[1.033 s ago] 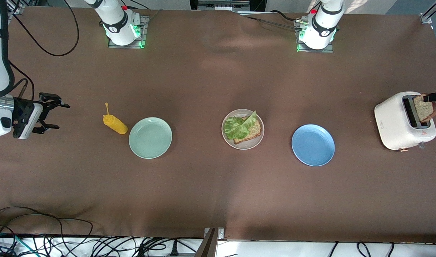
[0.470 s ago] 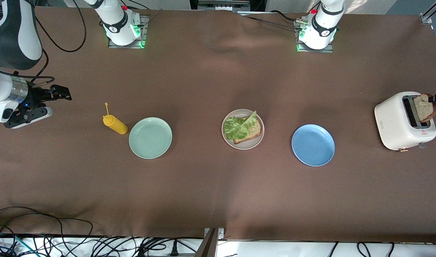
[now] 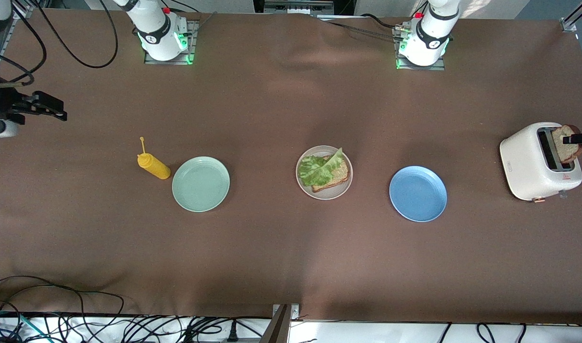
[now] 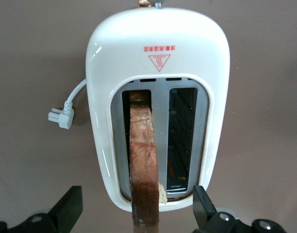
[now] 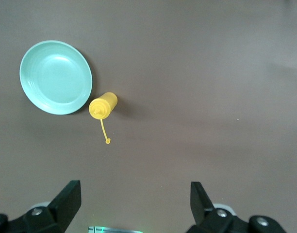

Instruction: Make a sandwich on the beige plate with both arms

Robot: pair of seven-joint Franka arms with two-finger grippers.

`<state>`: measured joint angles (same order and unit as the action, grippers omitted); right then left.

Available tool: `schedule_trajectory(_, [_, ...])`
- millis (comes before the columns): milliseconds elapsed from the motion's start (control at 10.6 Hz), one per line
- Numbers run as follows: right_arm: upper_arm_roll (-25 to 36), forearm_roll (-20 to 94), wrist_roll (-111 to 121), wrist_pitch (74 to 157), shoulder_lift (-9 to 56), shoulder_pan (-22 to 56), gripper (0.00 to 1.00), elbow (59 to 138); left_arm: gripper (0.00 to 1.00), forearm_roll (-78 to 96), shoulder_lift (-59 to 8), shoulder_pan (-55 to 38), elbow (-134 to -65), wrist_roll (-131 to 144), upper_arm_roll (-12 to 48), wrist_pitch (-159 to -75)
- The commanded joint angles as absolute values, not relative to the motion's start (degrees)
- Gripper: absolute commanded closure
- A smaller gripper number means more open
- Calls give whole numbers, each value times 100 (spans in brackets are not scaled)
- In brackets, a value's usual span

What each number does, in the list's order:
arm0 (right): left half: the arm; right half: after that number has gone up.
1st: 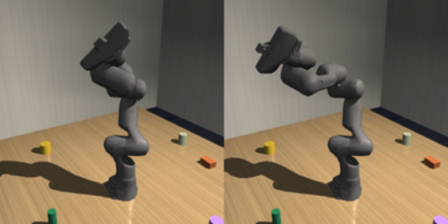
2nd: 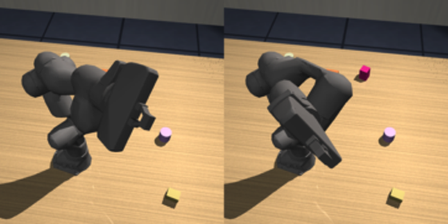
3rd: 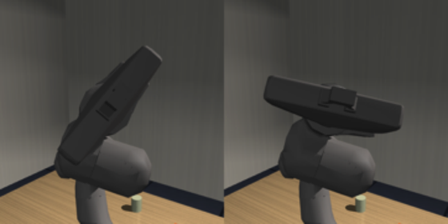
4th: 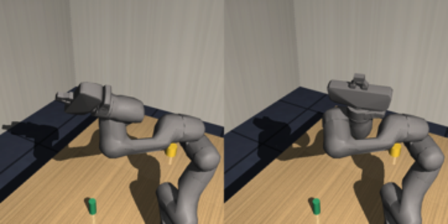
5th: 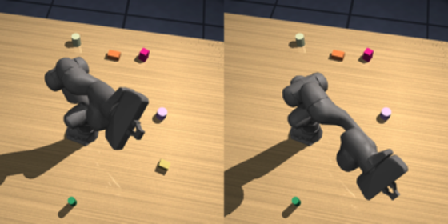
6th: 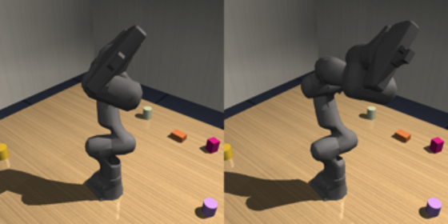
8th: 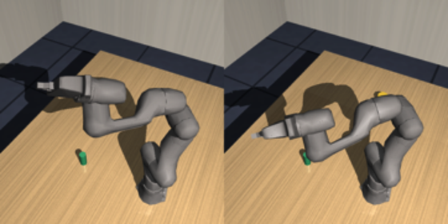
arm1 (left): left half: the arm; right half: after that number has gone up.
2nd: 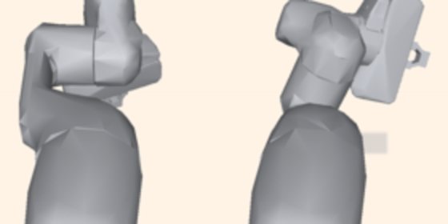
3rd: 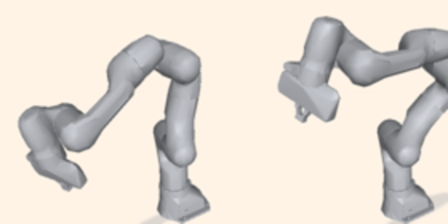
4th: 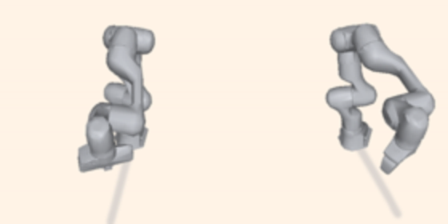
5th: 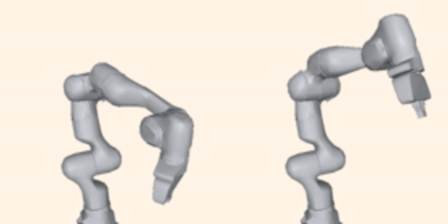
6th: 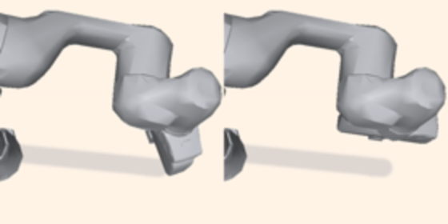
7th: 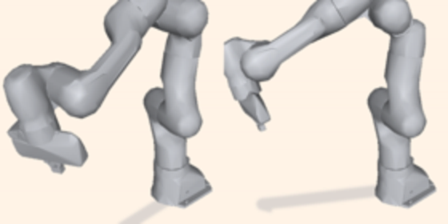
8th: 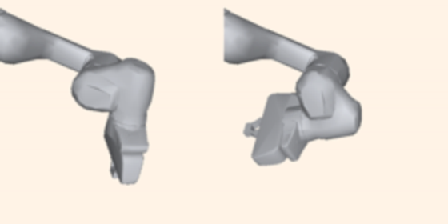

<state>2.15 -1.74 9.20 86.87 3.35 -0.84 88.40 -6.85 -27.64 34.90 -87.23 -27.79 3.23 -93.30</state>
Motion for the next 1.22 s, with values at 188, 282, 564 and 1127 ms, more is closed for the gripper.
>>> schedule_trajectory(188, [246,35,431,8228,-78,-44,0,9025,19,-642,-2804,3595,-8710,-2900,422,-9123])
schedule_trajectory(282, [333,18,431,8357,-244,139,0,9235,47,-642,-2812,3595,-8710,-2900,413,-9114])
schedule_trajectory(564, [580,35,457,8648,-62,360,0,9299,100,-642,-2804,3533,-8666,-2944,422,-9097])
schedule_trajectory(1127, [571,-43,501,8805,43,343,0,9229,100,-308,-2725,3402,-7842,-3173,475,-7931])
